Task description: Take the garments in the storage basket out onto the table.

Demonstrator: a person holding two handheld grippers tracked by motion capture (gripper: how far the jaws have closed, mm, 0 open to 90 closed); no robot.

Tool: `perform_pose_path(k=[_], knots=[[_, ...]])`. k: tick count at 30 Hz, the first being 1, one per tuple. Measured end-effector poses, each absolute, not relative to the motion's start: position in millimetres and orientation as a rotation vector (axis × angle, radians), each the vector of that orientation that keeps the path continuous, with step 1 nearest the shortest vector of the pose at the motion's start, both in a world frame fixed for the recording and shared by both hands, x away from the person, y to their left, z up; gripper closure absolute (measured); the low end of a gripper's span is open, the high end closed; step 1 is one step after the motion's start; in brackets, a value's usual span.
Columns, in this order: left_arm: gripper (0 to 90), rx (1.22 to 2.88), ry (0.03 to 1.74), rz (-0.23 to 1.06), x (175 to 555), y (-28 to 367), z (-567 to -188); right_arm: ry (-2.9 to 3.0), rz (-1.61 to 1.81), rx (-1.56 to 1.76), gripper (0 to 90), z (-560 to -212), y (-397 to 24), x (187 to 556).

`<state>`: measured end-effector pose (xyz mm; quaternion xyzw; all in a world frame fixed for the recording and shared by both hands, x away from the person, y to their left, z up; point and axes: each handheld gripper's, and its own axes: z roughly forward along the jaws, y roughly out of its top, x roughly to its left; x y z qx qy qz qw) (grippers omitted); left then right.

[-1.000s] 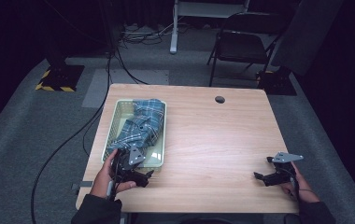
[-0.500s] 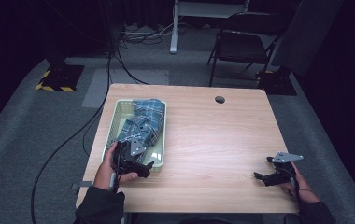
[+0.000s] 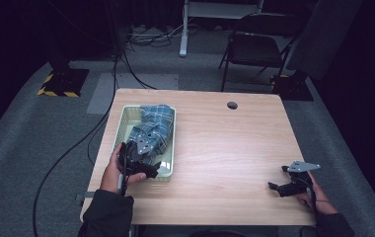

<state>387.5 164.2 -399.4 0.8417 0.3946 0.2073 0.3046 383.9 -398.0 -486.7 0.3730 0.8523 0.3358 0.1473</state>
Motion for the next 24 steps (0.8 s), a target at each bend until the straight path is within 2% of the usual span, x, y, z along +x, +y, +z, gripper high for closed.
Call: perform_pose_path(k=[24], knots=[[3.3,2.253,1.171,0.530,436.0,162.4,-413.1,2.452,0.966,1.073,0.1,-486.7,-397.9,383.9]])
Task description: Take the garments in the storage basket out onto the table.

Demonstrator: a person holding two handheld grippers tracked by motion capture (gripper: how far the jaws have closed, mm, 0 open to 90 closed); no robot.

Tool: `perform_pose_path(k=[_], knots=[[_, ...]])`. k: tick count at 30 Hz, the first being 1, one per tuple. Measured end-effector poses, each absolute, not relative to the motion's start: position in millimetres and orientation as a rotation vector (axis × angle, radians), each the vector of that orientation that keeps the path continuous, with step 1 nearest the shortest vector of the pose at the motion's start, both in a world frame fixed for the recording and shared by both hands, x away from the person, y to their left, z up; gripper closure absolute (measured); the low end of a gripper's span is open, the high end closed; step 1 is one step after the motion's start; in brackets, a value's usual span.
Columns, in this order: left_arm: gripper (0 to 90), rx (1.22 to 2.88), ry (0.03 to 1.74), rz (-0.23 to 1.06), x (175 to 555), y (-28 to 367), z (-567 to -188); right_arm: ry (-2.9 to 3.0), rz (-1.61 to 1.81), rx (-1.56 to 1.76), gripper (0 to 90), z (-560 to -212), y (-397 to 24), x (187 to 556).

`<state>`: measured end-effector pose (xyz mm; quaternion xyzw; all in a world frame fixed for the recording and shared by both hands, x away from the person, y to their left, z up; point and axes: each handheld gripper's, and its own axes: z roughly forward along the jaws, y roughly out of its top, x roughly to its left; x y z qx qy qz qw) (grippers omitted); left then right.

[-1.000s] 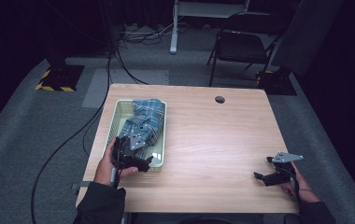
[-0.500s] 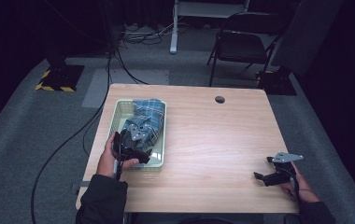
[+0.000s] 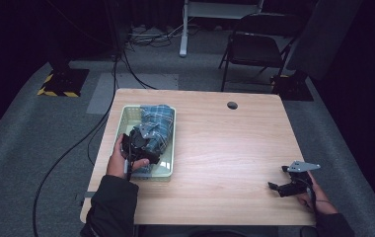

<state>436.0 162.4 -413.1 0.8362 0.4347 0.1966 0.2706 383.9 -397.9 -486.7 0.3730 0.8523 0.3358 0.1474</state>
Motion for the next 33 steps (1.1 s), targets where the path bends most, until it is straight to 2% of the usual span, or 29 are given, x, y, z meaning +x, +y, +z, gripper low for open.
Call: perform_pose_path(k=[9,16,33], knots=[[3.6,2.303,1.234,0.513,457.6,159.1,-423.8,2.452,0.967,1.073,0.1,-486.8,-397.9,383.9],[4.1,2.271,1.288,0.482,470.0,157.5,-429.7,2.452,0.966,1.073,0.1,-486.7,-397.9,383.8],[3.1,2.390,1.343,0.460,485.4,152.6,-444.2,2.452,0.966,1.073,0.1,-486.7,-397.9,383.8]])
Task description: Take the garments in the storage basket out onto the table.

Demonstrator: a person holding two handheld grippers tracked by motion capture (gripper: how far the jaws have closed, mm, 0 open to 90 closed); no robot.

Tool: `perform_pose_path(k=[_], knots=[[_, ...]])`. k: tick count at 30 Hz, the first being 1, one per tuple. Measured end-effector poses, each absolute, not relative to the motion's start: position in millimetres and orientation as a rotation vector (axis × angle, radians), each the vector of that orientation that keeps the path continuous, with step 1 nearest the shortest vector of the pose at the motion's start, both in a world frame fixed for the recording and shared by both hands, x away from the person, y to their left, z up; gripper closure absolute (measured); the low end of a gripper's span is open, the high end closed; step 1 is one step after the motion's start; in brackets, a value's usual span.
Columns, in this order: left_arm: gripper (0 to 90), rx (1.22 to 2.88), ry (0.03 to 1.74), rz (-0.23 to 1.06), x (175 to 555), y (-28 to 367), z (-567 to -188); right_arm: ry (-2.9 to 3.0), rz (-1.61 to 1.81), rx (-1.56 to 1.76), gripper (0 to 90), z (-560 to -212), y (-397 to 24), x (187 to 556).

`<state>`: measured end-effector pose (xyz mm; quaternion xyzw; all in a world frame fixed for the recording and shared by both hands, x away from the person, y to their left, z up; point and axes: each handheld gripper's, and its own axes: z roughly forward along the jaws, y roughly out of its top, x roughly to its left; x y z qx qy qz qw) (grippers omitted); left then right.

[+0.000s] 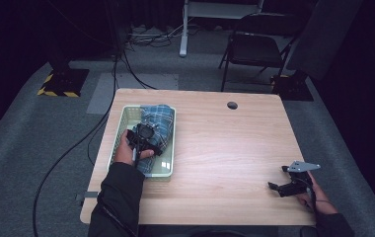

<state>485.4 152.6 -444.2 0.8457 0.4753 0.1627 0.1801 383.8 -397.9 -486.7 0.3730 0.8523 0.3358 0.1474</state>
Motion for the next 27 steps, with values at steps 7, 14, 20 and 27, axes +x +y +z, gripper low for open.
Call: perform_pose_path(k=[7,14,20,27], knots=[[3.3,2.406,1.389,0.410,490.2,152.7,-449.8,2.452,0.966,1.073,0.1,-486.7,-397.9,383.8],[3.2,2.436,1.403,0.389,493.2,149.5,-454.6,2.452,0.966,1.073,0.1,-486.7,-397.9,383.8],[2.7,2.446,1.419,0.369,493.9,148.3,-457.5,2.452,0.966,1.073,0.1,-486.7,-397.9,383.8],[0.8,2.477,1.437,0.357,495.6,145.4,-461.0,2.452,0.966,1.073,0.1,-486.7,-397.9,383.8]])
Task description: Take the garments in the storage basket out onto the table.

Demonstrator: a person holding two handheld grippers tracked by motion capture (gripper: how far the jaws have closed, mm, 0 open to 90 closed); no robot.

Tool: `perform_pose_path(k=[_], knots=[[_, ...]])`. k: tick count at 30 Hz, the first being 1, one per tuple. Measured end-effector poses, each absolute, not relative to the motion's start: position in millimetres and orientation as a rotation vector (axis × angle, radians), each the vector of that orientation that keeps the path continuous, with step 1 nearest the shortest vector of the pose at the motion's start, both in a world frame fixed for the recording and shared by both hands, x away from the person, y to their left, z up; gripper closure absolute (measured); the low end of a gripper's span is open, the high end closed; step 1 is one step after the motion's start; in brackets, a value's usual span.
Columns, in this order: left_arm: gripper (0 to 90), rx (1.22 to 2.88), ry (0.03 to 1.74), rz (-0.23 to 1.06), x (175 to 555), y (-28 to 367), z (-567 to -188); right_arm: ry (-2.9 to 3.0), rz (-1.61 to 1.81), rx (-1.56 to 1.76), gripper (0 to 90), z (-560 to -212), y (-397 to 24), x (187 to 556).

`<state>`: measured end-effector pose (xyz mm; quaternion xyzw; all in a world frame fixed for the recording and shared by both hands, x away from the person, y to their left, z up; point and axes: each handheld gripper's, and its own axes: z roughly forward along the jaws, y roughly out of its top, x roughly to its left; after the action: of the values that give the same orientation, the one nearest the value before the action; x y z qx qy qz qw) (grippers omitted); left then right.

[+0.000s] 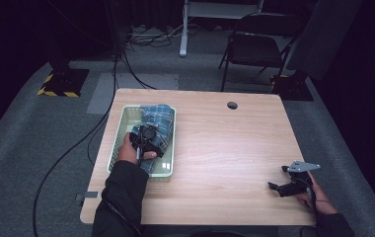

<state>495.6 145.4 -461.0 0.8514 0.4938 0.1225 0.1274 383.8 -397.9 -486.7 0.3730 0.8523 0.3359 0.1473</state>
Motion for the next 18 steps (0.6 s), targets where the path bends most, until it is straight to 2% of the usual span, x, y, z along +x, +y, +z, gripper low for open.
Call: perform_pose_path(k=[7,11,13,18], knots=[[2.7,2.502,1.464,0.378,497.3,143.1,-463.1,2.452,0.966,1.073,0.1,-486.7,-398.0,383.8],[7.3,2.500,1.476,0.386,497.4,144.0,-462.7,2.452,0.966,1.073,0.1,-486.7,-397.9,383.8],[12.4,2.497,1.481,0.399,497.1,144.9,-461.4,2.452,0.966,1.073,0.1,-486.7,-397.9,383.8],[32.2,2.469,1.517,0.435,495.6,148.0,-456.3,2.452,0.966,1.073,0.1,-486.7,-398.0,383.8]])
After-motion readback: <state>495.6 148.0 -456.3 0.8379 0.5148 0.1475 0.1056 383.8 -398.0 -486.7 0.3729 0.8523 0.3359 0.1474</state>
